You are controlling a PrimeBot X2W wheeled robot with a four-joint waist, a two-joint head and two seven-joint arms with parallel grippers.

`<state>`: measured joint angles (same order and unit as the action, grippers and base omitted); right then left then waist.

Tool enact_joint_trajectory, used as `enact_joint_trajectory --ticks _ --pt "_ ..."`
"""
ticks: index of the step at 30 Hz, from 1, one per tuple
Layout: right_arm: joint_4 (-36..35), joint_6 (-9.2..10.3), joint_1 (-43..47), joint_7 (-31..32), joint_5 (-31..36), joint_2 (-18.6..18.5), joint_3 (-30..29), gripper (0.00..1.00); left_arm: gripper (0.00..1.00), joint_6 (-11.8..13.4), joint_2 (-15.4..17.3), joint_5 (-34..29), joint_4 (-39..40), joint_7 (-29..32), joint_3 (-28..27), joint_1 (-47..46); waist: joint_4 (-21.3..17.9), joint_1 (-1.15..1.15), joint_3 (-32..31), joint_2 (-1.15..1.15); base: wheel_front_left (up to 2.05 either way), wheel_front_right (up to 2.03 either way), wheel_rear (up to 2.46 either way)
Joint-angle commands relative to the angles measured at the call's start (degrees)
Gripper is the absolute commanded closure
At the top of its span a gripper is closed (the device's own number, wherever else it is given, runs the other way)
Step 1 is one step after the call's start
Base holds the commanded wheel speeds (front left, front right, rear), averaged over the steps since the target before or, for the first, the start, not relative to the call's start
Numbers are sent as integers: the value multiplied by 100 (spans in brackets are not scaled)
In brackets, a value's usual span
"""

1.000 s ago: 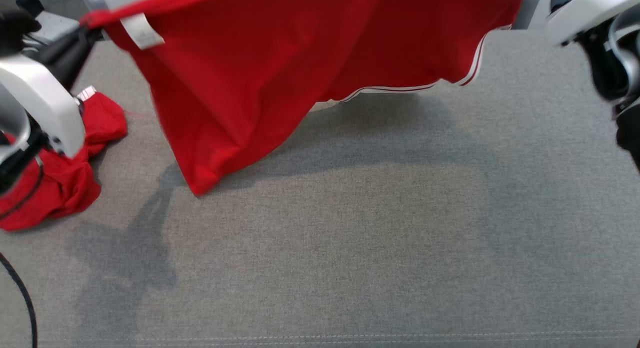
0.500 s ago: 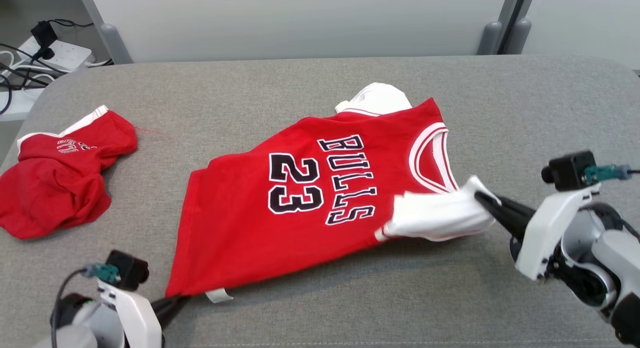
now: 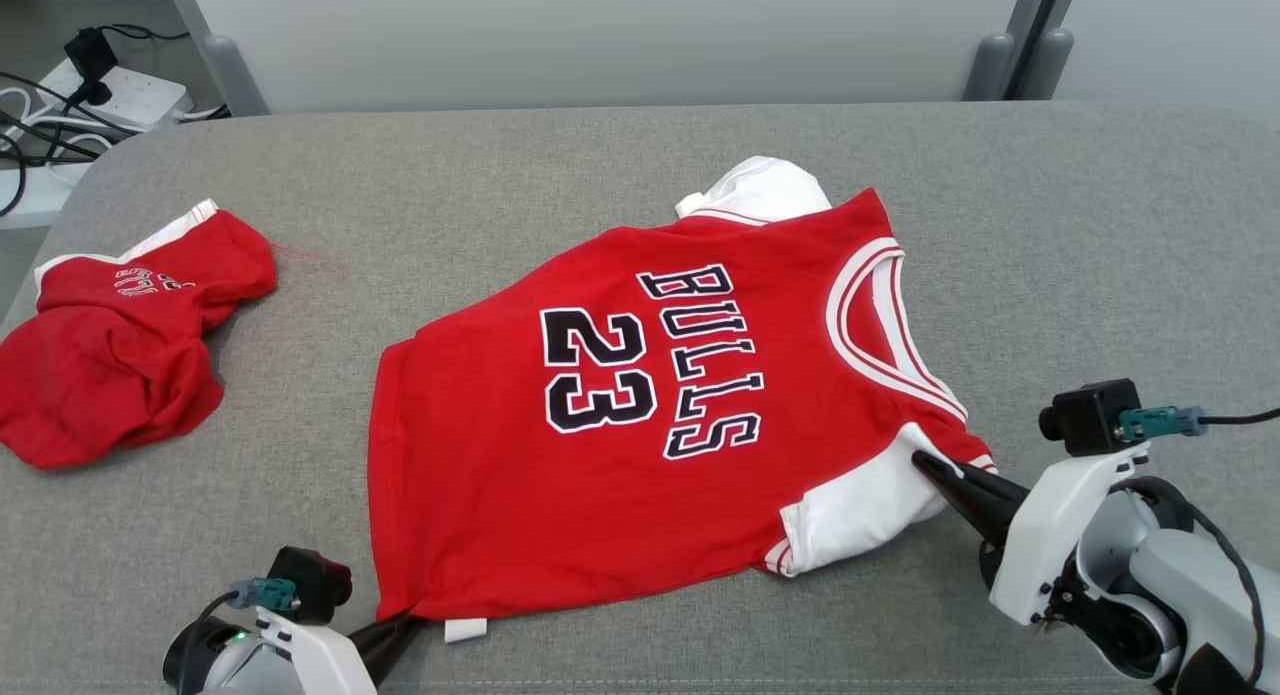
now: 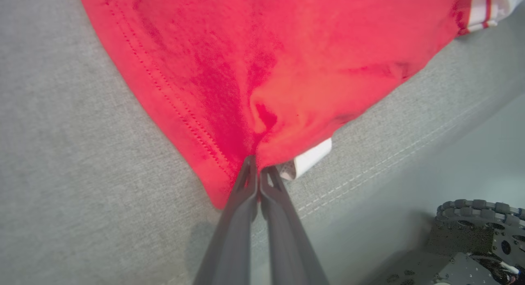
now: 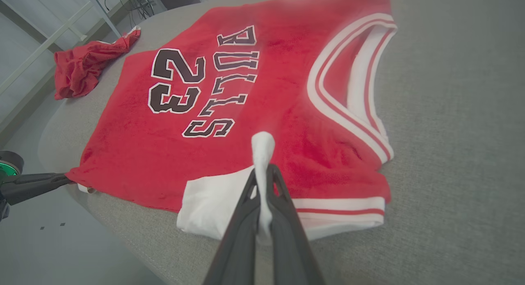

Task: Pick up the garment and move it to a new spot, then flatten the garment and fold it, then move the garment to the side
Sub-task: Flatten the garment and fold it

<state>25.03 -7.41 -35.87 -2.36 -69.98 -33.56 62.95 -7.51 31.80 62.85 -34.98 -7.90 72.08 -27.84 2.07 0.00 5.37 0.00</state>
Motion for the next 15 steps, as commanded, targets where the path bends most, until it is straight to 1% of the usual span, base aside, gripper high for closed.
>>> enact_joint_trajectory --ticks 1,2,9,15 --pt "-26 -8 -14 -105 59 -62 -8 100 2 2 190 -72 -35 -105 -140 -327 3 0 8 0 0 0 0" --pt "8 -8 -40 -138 68 -20 11 100 0 2 169 -115 -106 -154 -112 -359 9 0 14 0 0 0 0" --pt "232 -8 -127 -399 50 92 82 100 0 29 124 -507 -594 -490 -52 -593 147 0 1 0 0 0 0" --pt "354 -8 -178 -506 8 158 168 100 0 50 13 -913 -722 -612 5 -573 252 0 8 0 0 0 0"
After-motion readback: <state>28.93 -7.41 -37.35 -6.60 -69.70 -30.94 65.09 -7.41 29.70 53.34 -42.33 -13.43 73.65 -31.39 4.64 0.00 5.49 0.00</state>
